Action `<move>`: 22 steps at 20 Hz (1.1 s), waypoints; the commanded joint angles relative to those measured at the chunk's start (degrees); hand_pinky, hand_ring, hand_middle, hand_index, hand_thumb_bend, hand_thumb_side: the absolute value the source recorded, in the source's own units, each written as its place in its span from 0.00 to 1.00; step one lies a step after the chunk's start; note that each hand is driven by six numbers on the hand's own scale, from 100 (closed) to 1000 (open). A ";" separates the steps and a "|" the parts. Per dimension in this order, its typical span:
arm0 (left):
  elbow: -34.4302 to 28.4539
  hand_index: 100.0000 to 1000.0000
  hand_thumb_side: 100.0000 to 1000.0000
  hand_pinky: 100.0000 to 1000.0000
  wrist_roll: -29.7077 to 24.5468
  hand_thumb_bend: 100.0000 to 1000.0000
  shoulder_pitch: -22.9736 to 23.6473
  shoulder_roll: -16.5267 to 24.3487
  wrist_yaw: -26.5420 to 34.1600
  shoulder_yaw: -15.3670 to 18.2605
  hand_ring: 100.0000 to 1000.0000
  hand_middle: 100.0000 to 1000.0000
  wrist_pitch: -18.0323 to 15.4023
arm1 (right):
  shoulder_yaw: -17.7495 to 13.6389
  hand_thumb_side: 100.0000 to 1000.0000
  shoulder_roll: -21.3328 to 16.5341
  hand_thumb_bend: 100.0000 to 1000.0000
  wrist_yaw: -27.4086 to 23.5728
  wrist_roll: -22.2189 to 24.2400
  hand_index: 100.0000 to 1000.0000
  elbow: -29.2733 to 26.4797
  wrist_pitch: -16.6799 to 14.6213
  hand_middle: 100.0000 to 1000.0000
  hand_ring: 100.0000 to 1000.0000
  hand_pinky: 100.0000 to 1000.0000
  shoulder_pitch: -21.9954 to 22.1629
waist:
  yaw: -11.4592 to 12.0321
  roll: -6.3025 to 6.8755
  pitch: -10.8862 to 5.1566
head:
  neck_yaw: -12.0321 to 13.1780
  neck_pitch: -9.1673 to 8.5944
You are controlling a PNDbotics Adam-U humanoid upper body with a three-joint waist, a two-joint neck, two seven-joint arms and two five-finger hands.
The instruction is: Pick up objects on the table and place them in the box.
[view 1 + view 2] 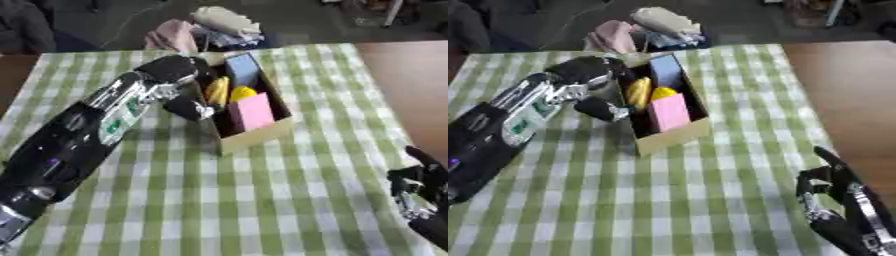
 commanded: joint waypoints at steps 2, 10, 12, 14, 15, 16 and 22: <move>-11.55 0.82 0.46 0.72 5.44 0.00 4.65 4.46 6.25 6.14 0.66 0.72 3.35 | -0.92 0.38 -0.52 0.00 0.32 -0.62 0.97 -0.82 -0.08 0.55 0.76 0.62 -0.33 | 0.94 -0.20 -0.27 | -0.84 -0.60; -20.95 0.79 0.60 0.70 27.10 0.00 21.18 -3.04 26.85 12.91 0.60 0.66 3.32 | -2.28 0.41 -1.28 0.00 1.02 -1.77 0.97 -1.16 -0.33 0.55 0.76 0.62 -0.69 | 3.37 0.69 -0.43 | -2.31 0.44; -21.00 0.79 0.64 0.70 30.79 0.00 24.32 -6.19 29.48 13.41 0.60 0.66 0.64 | -2.64 0.41 -1.50 0.00 1.22 -2.20 0.97 -1.30 -0.43 0.54 0.76 0.62 -0.94 | 3.92 0.83 -0.44 | -2.81 0.87; -21.02 0.79 0.66 0.70 32.91 0.00 26.95 -10.02 30.41 13.79 0.60 0.66 -1.34 | -2.95 0.41 -1.72 0.00 1.38 -2.76 0.97 -1.47 -0.48 0.54 0.76 0.62 -1.30 | 4.48 0.93 -0.46 | -3.19 1.17; -21.02 0.79 0.68 0.70 33.53 0.00 28.09 -12.00 30.41 13.91 0.61 0.66 -1.87 | -3.07 0.41 -1.82 0.00 1.44 -3.02 0.97 -1.57 -0.51 0.54 0.76 0.62 -1.49 | 4.70 0.98 -0.48 | -3.31 1.34; -21.02 0.80 0.70 0.70 33.96 0.00 29.17 -14.15 30.38 13.90 0.61 0.67 -2.15 | -3.25 0.41 -1.89 0.00 1.49 -3.32 0.97 -1.71 -0.52 0.54 0.76 0.62 -1.65 | 4.90 1.04 -0.50 | -3.40 1.55; -20.88 0.77 0.74 0.69 38.14 0.00 31.21 -26.32 32.51 13.15 0.58 0.64 -1.81 | -4.58 0.41 -2.13 0.00 1.89 -5.24 0.96 -2.48 -0.33 0.54 0.75 0.62 -1.78 | 6.06 1.41 -1.06 | -3.83 2.35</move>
